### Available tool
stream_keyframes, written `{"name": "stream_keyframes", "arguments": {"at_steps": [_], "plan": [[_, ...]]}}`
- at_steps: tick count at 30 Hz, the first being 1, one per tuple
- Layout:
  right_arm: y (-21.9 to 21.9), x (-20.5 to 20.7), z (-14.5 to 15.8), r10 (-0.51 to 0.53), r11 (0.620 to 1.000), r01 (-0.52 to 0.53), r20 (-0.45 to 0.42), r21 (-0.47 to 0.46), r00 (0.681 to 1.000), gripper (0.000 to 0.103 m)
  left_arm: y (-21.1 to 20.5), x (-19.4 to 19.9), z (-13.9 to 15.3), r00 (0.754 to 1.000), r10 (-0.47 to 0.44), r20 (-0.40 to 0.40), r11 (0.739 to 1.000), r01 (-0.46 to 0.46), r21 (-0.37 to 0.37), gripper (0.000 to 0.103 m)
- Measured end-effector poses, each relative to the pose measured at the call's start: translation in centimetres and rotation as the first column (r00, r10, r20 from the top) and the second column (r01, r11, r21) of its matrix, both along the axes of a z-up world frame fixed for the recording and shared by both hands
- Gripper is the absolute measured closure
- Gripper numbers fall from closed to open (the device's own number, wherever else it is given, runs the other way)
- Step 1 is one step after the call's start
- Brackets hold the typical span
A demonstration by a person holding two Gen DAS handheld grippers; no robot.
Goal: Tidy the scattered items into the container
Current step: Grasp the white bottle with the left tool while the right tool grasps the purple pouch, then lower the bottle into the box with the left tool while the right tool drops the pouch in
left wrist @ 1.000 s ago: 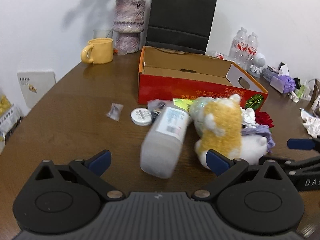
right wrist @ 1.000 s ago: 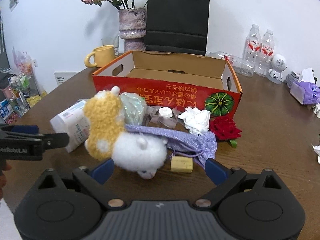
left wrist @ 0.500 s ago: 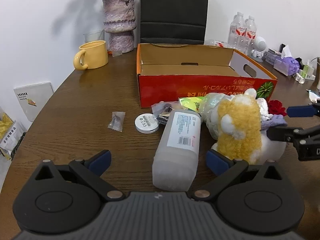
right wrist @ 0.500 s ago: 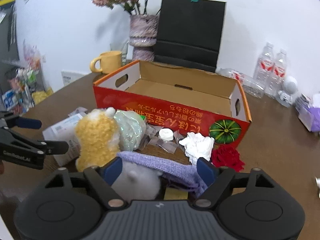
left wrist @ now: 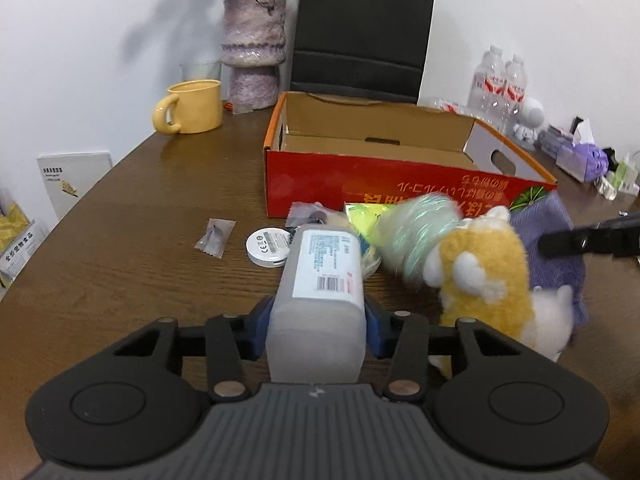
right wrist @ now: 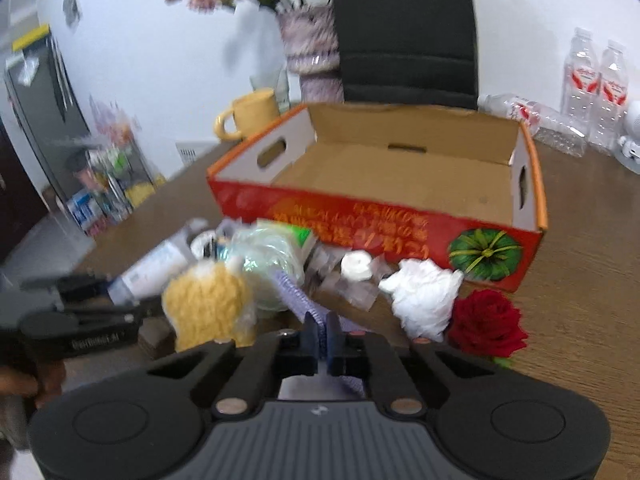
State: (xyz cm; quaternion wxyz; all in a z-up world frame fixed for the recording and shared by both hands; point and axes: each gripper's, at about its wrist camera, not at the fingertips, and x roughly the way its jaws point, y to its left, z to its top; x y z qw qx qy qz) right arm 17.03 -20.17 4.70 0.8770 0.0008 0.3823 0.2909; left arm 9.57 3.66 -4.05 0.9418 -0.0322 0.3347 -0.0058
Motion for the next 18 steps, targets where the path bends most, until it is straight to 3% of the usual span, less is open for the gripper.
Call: {"name": "stream_keyframes", "arguments": {"at_steps": [11,18], "plan": [[-3.8,-0.7,3.7,-0.016,0.988,-0.001,0.104,0.156,0.995,0.102,-1.3,-2.5,5.4,0.991,0.026,0.13,0.999,-0.022,-0.039,0.059],[-4.7,0.3,7.2,-0.041,0.979,0.003,0.184,0.204,0.982,0.102,-2.8,-0.9,9.9,0.972,-0.013,0.234,0.999,0.02,-0.028,0.059]]}}
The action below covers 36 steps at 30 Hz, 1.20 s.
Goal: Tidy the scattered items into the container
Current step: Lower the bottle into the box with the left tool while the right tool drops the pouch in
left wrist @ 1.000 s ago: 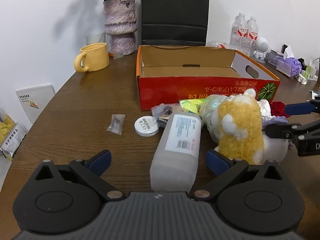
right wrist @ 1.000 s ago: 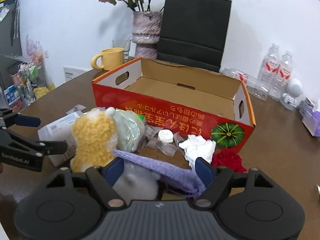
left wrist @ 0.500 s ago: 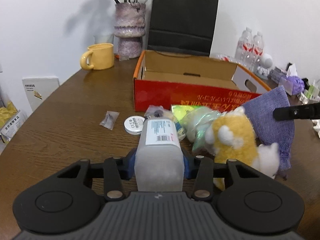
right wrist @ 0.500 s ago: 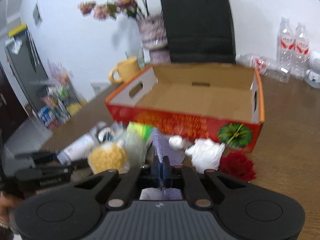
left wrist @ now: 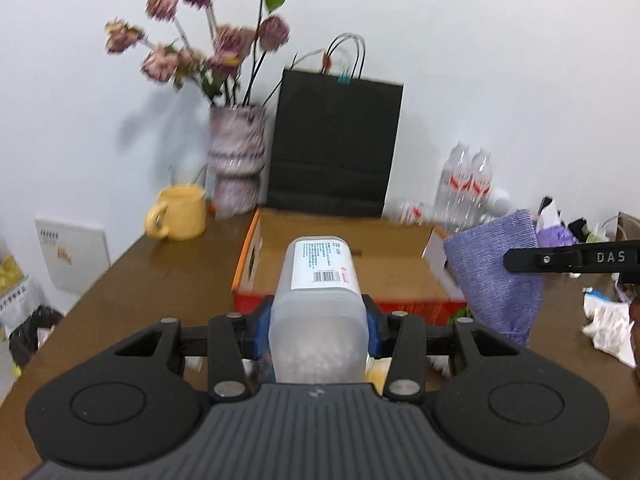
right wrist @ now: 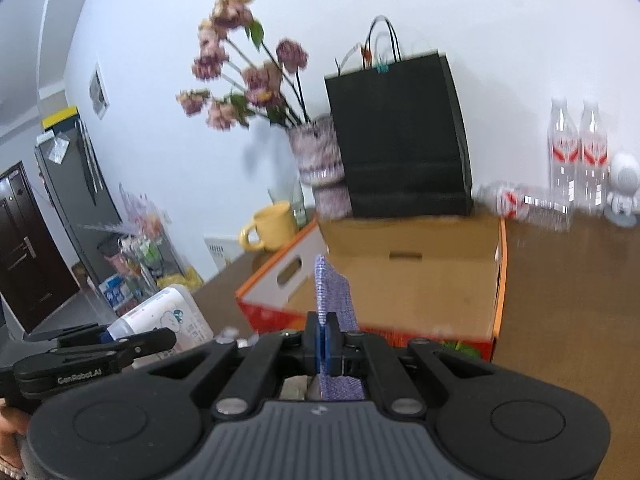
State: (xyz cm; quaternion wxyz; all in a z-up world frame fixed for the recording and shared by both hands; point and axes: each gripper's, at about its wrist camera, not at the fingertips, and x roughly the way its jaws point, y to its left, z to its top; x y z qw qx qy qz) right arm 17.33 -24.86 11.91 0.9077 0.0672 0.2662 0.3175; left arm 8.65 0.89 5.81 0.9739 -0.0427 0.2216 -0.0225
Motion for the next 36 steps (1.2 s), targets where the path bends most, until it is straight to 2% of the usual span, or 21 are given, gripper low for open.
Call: {"name": "stream_keyframes", "arguments": {"at_steps": [7,10,13,21,25,28,32,36], "plan": [[0.6,2.6,3.4,-0.029,0.999,0.027,0.079,0.024,0.996,0.102,-0.7,4.6,2.2,0.999,-0.023,0.043,0.999,0.024,-0.024,0.059],[1.5,4.5,4.0,-0.034,0.999,0.032,0.081,0.026,0.996,0.102,-0.6,7.1,2.5,0.999,-0.024,0.046,0.999,0.026,-0.045,0.059],[2.7,7.0,3.8,-0.044,0.999,0.043,0.062,0.021,0.997,0.102,-0.3,10.3,2.2,1.0,-0.015,0.016,0.997,0.016,-0.073,0.059],[5.4,14.5,-0.6,-0.068,0.997,0.07,-0.076,0.017,0.995,0.102,0.0,19.2,-0.9,0.993,-0.014,-0.115,0.994,0.001,-0.113,0.059],[6.4,17.8,-3.5,-0.076,0.997,0.078,-0.134,0.009,0.988,0.102,-0.8,23.1,-3.2,0.983,-0.014,-0.185,0.995,-0.004,-0.098,0.059],[6.9,20.0,-5.7,-0.101,0.995,0.097,-0.16,-0.036,0.982,0.102,-1.3,25.9,-4.9,0.969,-0.017,-0.248,0.996,-0.005,-0.087,0.059],[7.1,22.0,-7.9,-0.125,0.991,0.11,-0.213,-0.077,0.969,0.101,-1.5,28.3,-6.3,0.955,-0.02,-0.297,0.997,-0.001,-0.071,0.059],[6.3,23.3,-9.0,-0.123,0.992,0.12,-0.276,-0.028,0.953,0.101,-1.4,29.5,-7.2,0.942,-0.012,-0.336,0.998,-0.008,-0.058,0.059]]}}
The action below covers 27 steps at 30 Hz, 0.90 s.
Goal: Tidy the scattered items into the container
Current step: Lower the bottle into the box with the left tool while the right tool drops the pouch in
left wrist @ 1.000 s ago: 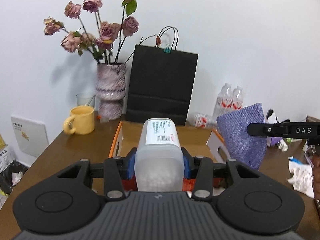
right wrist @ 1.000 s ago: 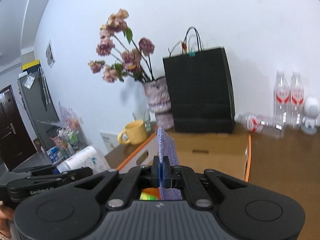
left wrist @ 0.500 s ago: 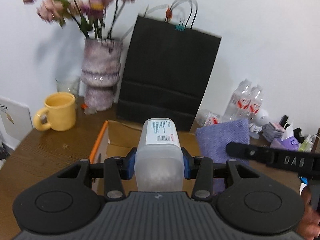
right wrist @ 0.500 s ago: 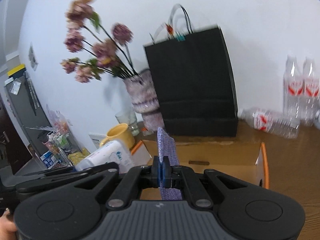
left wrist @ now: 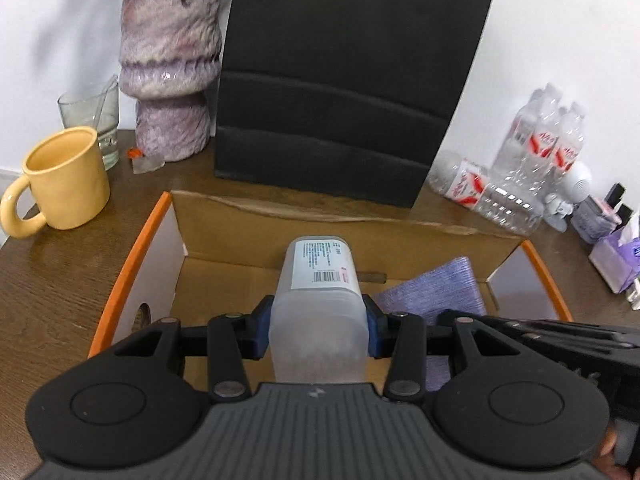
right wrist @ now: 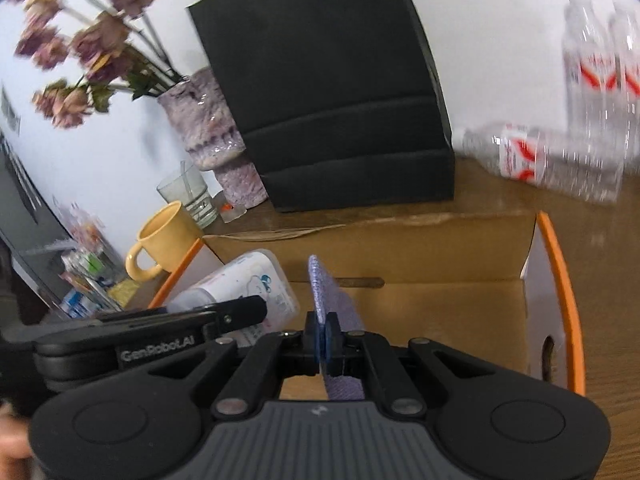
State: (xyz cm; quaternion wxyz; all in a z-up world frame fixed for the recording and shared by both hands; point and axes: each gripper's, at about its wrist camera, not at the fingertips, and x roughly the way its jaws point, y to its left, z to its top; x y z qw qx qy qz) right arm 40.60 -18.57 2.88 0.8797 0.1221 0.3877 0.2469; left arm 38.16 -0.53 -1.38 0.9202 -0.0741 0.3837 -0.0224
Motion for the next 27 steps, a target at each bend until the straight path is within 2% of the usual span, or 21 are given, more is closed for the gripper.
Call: {"name": "stream_keyframes", "arguments": {"at_steps": [2,6,8,9,10,12,13,14,17,19,27], "plan": [[-0.3,0.2,-0.2,-0.027,0.999,0.027,0.002,-0.017,1.0,0.1,0.3,0.2,-0.4,1.0,0.007,-0.022,1.0,-0.007,0.003,0.059],[-0.3,0.3,-0.3,-0.064,0.994,0.066,0.025,-0.087,0.998,0.091,0.7,0.3,-0.7,0.999,0.034,-0.034,0.999,-0.033,0.012,0.058],[-0.4,0.3,-0.4,-0.06,0.994,0.062,0.016,-0.087,0.998,0.088,0.7,0.1,-0.4,0.999,0.039,-0.018,0.999,-0.039,0.028,0.05],[-0.3,0.3,-0.4,-0.058,0.995,0.059,0.015,-0.086,0.998,0.083,0.7,0.0,-0.2,0.999,0.041,-0.013,0.999,-0.04,0.035,0.045],[-0.3,0.2,-0.3,-0.058,0.994,0.059,0.019,-0.09,0.998,0.07,0.7,-0.1,0.1,0.999,0.041,-0.006,0.998,-0.04,0.042,0.044],[0.0,-0.4,-0.1,-0.055,0.992,0.06,0.046,-0.112,0.997,0.054,0.6,-0.7,0.5,0.999,0.041,0.014,0.997,-0.042,0.07,0.031],[0.1,-0.8,0.1,-0.051,0.99,0.059,0.067,-0.125,0.996,0.049,0.6,-1.0,0.8,0.999,0.039,0.028,0.996,-0.041,0.085,0.028],[0.2,-1.1,0.4,-0.046,0.989,0.057,0.085,-0.135,0.995,0.047,0.7,-1.5,1.1,0.998,0.036,0.042,0.994,-0.04,0.102,0.022],[0.4,-2.6,1.4,-0.039,0.987,0.059,0.136,-0.148,0.99,0.031,1.0,-3.2,2.2,0.996,0.041,0.08,0.99,-0.051,0.132,0.006],[0.4,-3.7,2.1,-0.036,0.986,0.063,0.172,-0.155,0.984,0.02,1.1,-4.6,2.9,0.993,0.046,0.106,0.988,-0.061,0.145,0.001],[-0.3,-9.3,5.3,0.006,0.985,0.039,0.254,-0.171,0.967,0.014,1.0,-11.0,5.3,0.983,0.075,0.168,0.977,-0.106,0.184,0.0]]}}
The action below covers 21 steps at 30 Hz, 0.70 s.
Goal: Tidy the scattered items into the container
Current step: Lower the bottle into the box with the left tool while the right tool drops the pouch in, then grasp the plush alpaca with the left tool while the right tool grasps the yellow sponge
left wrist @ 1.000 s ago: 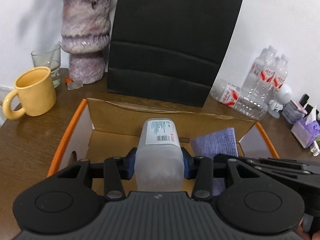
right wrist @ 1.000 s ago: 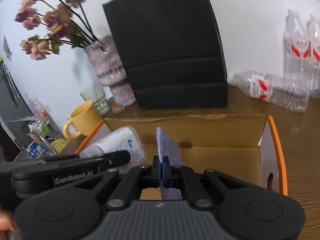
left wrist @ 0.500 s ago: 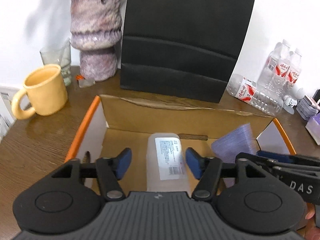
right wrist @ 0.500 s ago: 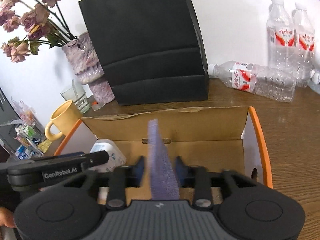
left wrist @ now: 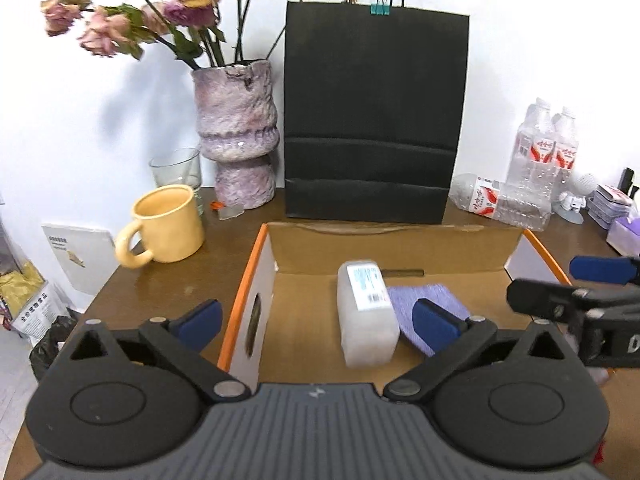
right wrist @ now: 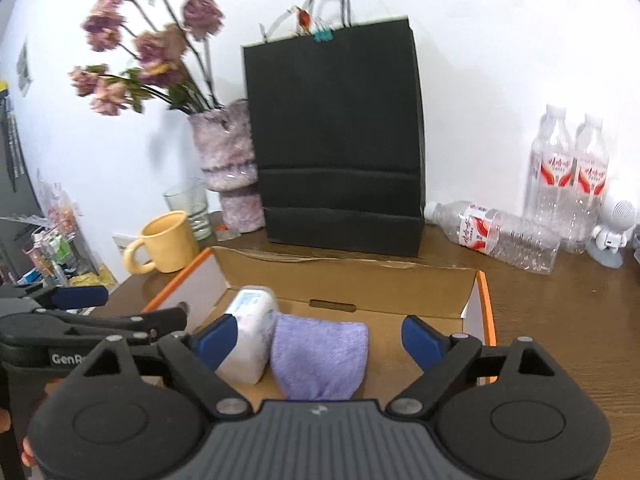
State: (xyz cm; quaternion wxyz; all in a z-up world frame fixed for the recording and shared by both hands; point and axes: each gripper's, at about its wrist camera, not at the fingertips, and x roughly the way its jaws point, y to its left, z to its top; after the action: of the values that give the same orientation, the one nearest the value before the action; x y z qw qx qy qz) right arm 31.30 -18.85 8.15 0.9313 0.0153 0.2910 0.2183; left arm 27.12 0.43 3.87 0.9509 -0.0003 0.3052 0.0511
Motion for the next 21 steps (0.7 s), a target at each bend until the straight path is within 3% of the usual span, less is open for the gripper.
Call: {"name": "stream_keyframes", "arguments": {"at_steps": [11,21], "plan": [[-2.0,-9.0,2.1,0.056,0.997,-0.054,0.05,-0.054,0.997,0.014,-1.1,-8.5,-0.1,0.999,-0.036,-0.002,0.998,0.036,-0.047,0.0],[-4.0,-14.3,0.1,0.089,0.991,-0.086,0.021,-0.1,0.996,0.014,-1.8,-13.9,-1.7,0.999,-0.043,-0.017,0.996,0.042,-0.083,0.0]]}}
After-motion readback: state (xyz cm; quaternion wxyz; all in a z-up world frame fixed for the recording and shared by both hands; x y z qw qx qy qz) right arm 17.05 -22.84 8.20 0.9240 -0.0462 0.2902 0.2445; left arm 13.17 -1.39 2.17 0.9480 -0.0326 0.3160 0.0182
